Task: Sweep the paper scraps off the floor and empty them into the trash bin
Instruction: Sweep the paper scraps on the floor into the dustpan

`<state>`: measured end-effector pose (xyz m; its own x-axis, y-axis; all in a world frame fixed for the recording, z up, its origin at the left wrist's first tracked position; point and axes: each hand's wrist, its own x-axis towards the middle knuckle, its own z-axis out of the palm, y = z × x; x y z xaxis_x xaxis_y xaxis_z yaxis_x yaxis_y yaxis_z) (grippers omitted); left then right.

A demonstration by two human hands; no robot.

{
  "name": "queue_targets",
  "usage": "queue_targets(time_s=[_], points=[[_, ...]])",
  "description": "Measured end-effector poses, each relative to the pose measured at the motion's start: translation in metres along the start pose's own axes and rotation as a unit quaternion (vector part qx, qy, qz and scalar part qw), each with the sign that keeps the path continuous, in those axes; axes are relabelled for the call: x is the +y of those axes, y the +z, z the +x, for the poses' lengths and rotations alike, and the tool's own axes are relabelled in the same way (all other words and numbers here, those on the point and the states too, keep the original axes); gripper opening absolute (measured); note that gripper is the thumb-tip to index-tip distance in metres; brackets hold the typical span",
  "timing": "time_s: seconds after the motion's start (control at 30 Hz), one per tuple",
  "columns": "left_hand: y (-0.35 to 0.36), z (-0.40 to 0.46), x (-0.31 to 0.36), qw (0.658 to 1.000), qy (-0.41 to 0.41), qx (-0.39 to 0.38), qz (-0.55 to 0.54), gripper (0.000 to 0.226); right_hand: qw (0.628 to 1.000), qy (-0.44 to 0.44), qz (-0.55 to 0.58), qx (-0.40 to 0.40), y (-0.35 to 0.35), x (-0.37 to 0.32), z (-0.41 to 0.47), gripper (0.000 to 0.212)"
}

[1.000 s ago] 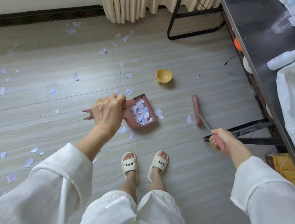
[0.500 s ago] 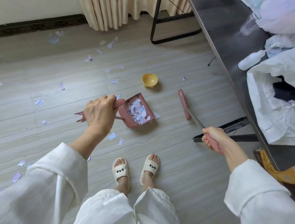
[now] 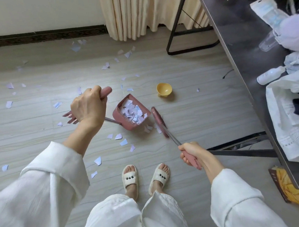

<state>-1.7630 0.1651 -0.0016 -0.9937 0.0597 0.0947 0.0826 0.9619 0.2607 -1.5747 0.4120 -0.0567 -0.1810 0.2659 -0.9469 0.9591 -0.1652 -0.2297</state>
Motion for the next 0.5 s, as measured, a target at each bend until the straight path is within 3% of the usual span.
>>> queue_targets(time_s=[0.13,0.27,0.5], points=[[-0.019,0.011,-0.026,0.999,-0.034,0.015,0.005,0.019,0.997,0.029,0.002,-0.069,0.034,-0.019,-0.011,0.027],[-0.027,0.013,-0.032,0.999,-0.031,0.020,0.005,0.016,0.982,0.060,0.074,-0.161,0.045,-0.037,-0.016,0.031],[-0.028,0.021,-0.042,0.998,-0.055,0.027,-0.008,0.015,0.989,0.061,0.051,-0.128,0.044,-0.048,-0.028,0.031]])
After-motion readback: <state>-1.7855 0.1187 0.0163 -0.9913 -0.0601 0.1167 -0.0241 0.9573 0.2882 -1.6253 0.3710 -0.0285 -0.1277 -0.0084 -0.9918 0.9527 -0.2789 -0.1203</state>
